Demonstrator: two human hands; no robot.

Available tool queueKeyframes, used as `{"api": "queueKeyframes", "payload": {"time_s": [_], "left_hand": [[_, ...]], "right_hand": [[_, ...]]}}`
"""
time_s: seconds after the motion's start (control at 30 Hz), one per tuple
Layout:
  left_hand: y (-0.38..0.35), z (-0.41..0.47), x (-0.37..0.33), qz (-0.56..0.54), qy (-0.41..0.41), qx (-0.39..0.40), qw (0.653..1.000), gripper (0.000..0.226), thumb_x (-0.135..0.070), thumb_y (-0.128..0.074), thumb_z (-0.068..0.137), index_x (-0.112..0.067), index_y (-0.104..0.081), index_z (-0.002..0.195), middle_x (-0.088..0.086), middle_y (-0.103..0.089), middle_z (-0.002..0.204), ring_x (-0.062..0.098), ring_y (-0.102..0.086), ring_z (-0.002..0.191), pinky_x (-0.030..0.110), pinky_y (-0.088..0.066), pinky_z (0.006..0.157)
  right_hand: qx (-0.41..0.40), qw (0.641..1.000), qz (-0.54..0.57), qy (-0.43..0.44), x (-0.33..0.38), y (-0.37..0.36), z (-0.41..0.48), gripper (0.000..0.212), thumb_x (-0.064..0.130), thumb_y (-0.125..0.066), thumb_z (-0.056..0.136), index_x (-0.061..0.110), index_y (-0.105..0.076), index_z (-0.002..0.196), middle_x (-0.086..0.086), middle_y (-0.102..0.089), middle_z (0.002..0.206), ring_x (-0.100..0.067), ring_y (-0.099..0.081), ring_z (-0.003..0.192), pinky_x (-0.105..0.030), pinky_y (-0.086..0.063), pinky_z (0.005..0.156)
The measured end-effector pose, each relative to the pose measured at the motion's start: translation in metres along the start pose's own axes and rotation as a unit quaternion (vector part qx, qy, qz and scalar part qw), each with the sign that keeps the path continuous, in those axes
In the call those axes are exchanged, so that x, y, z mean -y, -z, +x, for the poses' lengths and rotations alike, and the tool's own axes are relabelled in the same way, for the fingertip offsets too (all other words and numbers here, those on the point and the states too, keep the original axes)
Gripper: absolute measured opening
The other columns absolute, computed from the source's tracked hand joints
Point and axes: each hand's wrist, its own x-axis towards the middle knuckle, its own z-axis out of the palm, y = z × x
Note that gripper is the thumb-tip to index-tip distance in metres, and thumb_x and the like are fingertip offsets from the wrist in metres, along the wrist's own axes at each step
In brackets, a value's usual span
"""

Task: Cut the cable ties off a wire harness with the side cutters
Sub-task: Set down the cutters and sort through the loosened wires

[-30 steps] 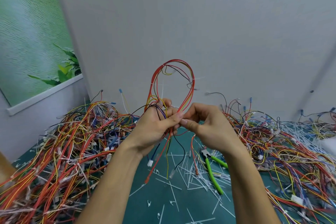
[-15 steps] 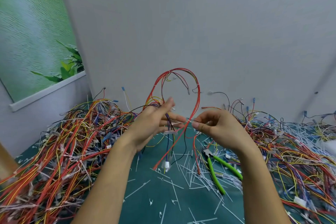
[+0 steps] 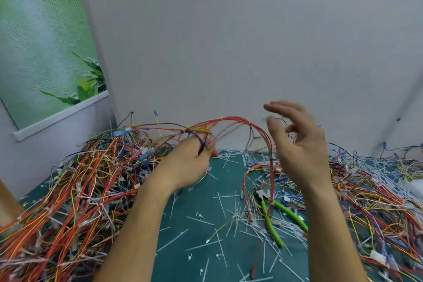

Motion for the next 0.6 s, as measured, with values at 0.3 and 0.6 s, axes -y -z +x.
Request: {"api": "queueKeyframes", "payload": {"time_s": [0.3, 0.6], "left_hand": [[-0.014, 0.001, -0.002, 0.043, -0.079, 0.076, 0.993, 0.072, -0.042, -0.070, 0.090, -0.032, -0.036, 0.153, -0.015, -0.039, 0.157, 0.002, -0.034, 0.145, 0.030, -0.028, 0.121], [0.000, 0.000, -0.008, -0.251, -0.019, 0.033, 0.967, 0.078, -0.091, -0.043, 0.076, -0.029, -0.077, 0.107, -0.014, -0.065, 0.122, 0.006, -0.063, 0.110, 0.038, -0.050, 0.105]], "right_hand": [[0.181, 0.983, -0.016, -0.020, 0.005, -0.035, -0.010, 0.016, 0.013, -0.080, 0.089, 0.025, -0.082, 0.098, 0.017, -0.077, 0.090, -0.002, -0.069, 0.087, -0.013, -0.048, 0.077], [0.067, 0.997, -0.039, -0.019, 0.003, -0.035, -0.010, 0.013, 0.018, -0.085, 0.084, 0.026, -0.085, 0.094, 0.014, -0.073, 0.083, -0.006, -0.067, 0.084, -0.021, -0.049, 0.072]]}}
